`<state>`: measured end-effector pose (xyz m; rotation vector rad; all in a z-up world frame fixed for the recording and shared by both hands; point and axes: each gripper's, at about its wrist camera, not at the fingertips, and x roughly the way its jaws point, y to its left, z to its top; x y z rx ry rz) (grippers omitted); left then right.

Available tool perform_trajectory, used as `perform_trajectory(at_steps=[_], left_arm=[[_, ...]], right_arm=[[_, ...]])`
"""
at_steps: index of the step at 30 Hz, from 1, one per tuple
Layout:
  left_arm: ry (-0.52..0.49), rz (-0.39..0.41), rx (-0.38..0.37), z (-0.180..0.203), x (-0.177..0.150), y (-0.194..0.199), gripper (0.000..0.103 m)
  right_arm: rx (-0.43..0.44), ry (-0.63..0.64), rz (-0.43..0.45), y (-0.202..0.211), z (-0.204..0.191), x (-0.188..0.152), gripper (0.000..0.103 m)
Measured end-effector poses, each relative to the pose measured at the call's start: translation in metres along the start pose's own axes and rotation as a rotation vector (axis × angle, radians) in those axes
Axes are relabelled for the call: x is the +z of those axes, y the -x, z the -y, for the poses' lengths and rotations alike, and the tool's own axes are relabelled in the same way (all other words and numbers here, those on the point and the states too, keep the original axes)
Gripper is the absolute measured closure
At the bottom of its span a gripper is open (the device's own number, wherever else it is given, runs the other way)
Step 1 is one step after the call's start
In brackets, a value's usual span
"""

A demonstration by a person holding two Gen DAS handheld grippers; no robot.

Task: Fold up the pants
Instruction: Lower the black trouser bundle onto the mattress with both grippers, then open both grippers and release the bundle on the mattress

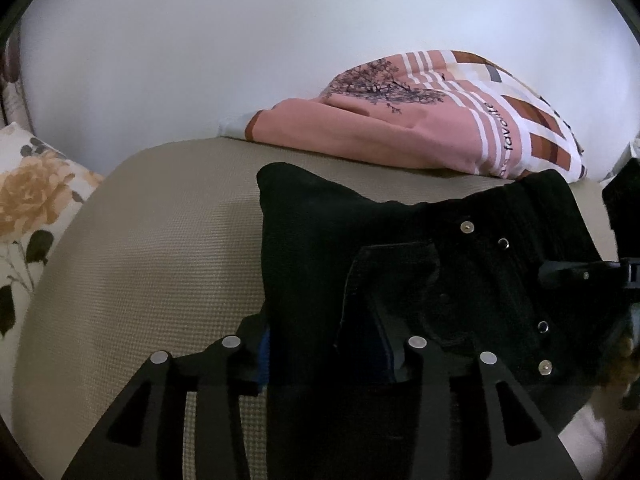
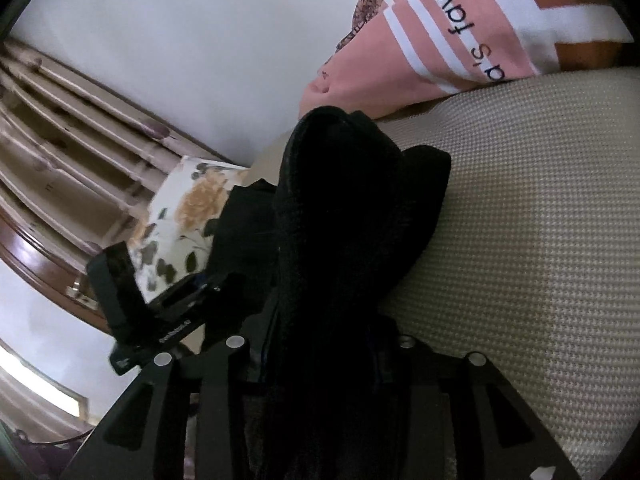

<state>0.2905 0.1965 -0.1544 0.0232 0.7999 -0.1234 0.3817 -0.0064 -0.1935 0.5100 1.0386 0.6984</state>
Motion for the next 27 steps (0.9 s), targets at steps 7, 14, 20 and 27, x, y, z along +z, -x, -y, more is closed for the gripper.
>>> perform_trajectory(at_steps=[7, 14, 20, 27], left_arm=[[0.026, 0.013, 0.024, -0.004, -0.005, -0.002, 0.048], [0.068, 0.015, 0.044, -0.010, -0.008, -0.003, 0.035], [0.063, 0.028, 0.078, -0.008, -0.011, -0.002, 0.031], [0.075, 0.040, 0.121, -0.010, -0.012, 0.001, 0.024]], right_arm=[[-0.064, -0.011, 0.015, -0.002, 0.003, 0.000, 0.060], [-0.087, -0.005, 0.035, 0.000, 0.003, -0.002, 0.054], [-0.104, 0.001, 0.055, 0.000, 0.000, -0.003, 0.047], [-0.133, 0.042, 0.068, -0.007, -0.013, -0.004, 0.033]])
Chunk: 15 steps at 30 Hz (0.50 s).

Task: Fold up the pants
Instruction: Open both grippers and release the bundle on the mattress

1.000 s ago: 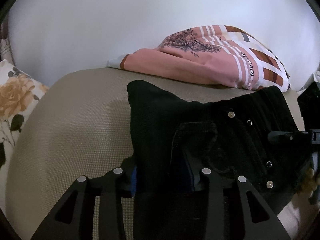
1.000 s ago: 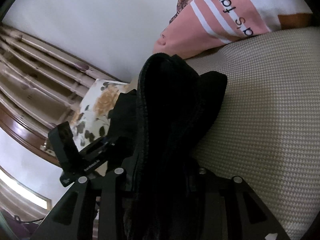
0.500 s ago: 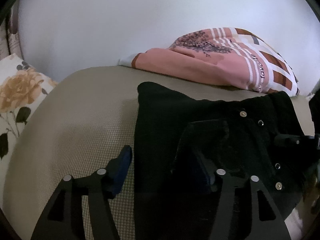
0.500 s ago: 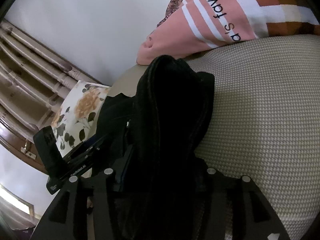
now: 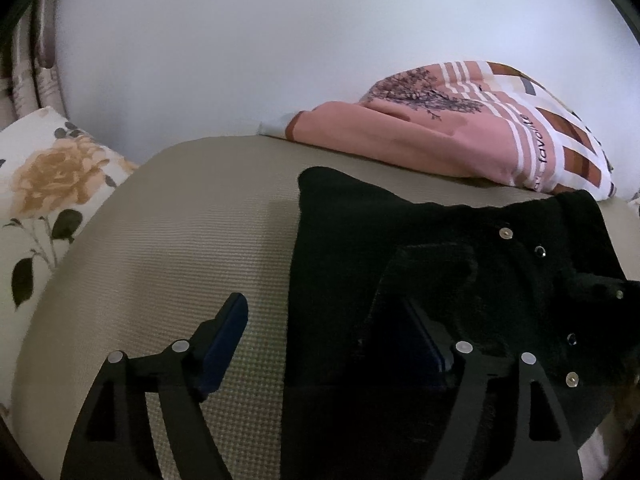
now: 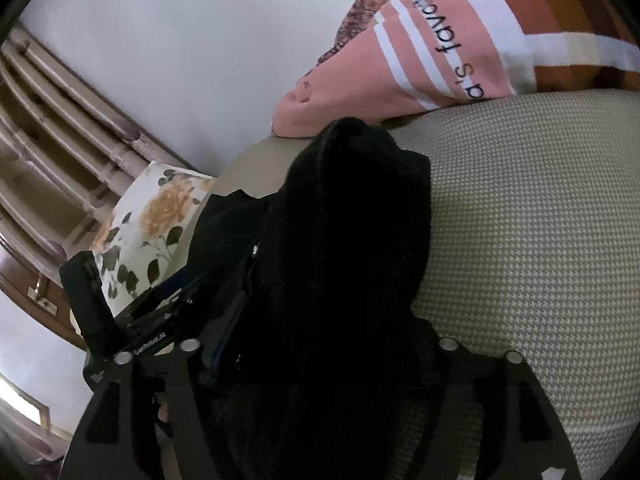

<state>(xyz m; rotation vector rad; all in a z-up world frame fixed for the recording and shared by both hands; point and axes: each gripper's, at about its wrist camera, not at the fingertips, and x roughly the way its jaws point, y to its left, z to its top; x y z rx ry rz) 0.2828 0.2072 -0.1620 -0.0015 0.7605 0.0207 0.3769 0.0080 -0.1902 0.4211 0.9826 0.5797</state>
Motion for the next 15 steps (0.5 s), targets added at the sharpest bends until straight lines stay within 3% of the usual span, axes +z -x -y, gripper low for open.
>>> perform_trajectory(at_steps=[9, 15], left_arm=[[0.006, 0.013, 0.053, -0.001, 0.001, 0.001, 0.018], [0.000, 0.036, 0.101, 0.001, 0.000, 0.006, 0.013]], right_arm=[[-0.002, -0.021, 0.031, 0.006, 0.004, -0.002, 0.023], [-0.037, -0.039, 0.088, 0.017, 0.006, -0.003, 0.006]])
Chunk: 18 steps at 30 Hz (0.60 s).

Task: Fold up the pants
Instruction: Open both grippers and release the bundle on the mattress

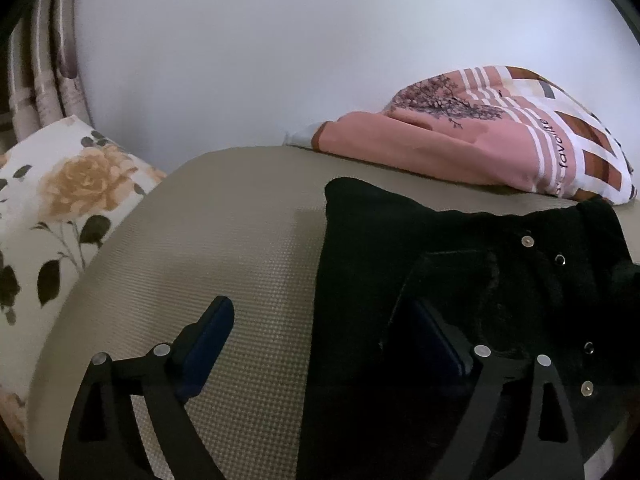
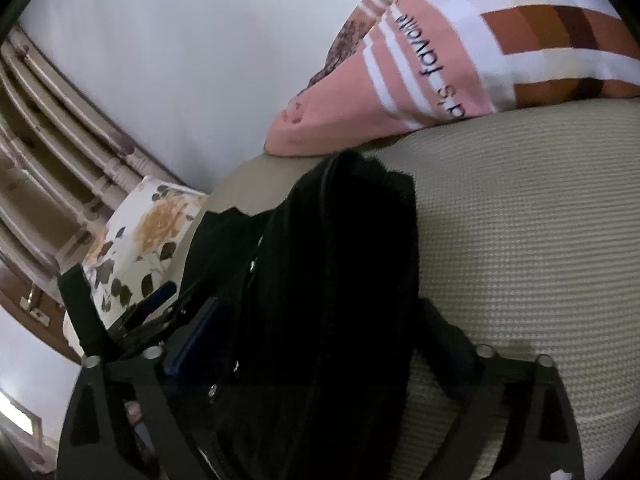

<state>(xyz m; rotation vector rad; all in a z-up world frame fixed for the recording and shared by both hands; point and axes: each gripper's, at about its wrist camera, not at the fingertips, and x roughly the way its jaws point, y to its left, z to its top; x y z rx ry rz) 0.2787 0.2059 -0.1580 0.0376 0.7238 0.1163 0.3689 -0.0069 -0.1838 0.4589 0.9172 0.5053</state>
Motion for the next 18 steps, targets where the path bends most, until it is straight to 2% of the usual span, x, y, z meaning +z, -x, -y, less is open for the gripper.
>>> perform_trajectory(at_steps=[3, 8, 10, 15, 18], left_arm=[[0.014, 0.005, -0.007, -0.003, 0.000, 0.001, 0.011], [0.028, 0.020, -0.005, -0.006, 0.001, 0.003, 0.009], [0.026, 0.030, 0.003, -0.005, 0.000, 0.006, 0.006], [0.008, 0.049, 0.047, -0.001, 0.000, 0.010, 0.004], [-0.014, 0.055, 0.087, 0.002, -0.001, 0.013, 0.003]], right_arm=[[-0.017, -0.035, 0.024, 0.006, 0.005, 0.001, 0.006], [-0.109, -0.074, 0.100, 0.029, 0.007, -0.004, 0.006], [-0.125, -0.037, 0.125, 0.040, -0.004, -0.008, 0.006], [-0.170, 0.178, 0.172, 0.059, -0.060, -0.023, 0.006], [-0.197, 0.232, 0.186, 0.064, -0.082, -0.032, 0.005]])
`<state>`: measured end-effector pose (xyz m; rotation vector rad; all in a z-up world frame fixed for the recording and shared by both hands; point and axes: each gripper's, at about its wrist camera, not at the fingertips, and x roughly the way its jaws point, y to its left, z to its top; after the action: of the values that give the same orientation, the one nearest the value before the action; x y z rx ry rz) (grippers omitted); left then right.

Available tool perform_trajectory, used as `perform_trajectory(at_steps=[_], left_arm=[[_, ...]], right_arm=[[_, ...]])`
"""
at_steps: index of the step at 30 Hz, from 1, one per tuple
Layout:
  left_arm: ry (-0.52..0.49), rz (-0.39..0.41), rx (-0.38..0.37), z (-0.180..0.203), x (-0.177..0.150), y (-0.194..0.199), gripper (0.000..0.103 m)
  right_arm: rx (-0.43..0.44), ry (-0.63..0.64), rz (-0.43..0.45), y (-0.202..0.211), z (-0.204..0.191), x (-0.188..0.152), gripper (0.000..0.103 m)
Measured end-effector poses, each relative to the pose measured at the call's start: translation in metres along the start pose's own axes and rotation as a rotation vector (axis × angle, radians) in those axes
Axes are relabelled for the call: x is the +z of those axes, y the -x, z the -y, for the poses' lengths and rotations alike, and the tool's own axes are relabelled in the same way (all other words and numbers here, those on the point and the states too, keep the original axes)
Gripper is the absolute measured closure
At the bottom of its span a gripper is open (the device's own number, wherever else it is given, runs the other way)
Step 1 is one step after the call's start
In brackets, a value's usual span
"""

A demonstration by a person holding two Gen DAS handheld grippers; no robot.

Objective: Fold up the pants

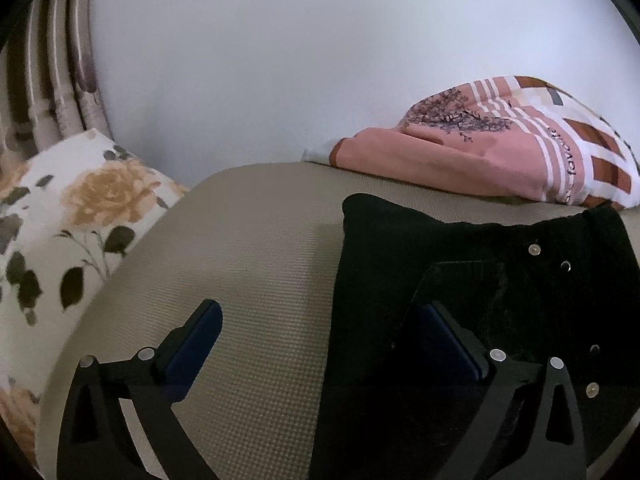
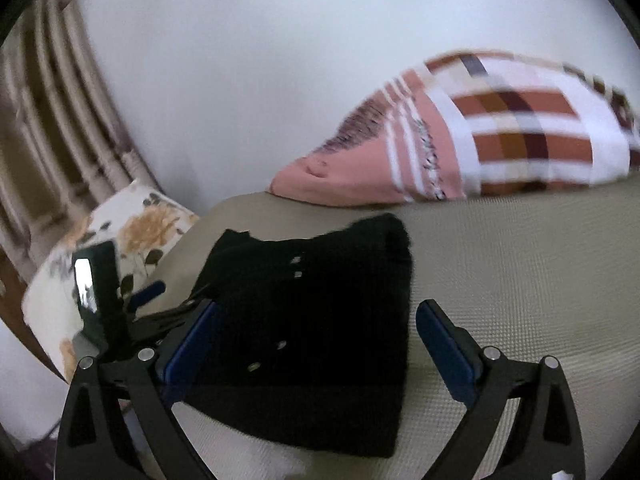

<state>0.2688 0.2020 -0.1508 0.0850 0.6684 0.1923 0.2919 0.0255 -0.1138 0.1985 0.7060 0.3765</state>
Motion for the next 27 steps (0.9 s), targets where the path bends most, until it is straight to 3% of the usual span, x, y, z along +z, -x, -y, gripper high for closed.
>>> perform_trajectory(at_steps=[4, 13, 21, 27], left_arm=[[-0.016, -0.002, 0.052, 0.003, -0.005, 0.016, 0.003], [0.025, 0.063, -0.001, 0.007, -0.006, 0.097, 0.003], [0.076, 0.221, -0.007, 0.003, -0.007, 0.175, 0.000], [0.085, 0.217, -0.020, 0.001, -0.003, 0.204, 0.000]], right_arm=[[0.013, -0.014, -0.010, 0.012, -0.009, -0.004, 0.005], [0.001, 0.050, -0.050, 0.043, -0.028, -0.010, 0.003], [-0.059, 0.095, 0.008, 0.084, -0.044, -0.016, 0.001], [-0.066, 0.102, 0.051, 0.115, -0.054, -0.017, 0.000]])
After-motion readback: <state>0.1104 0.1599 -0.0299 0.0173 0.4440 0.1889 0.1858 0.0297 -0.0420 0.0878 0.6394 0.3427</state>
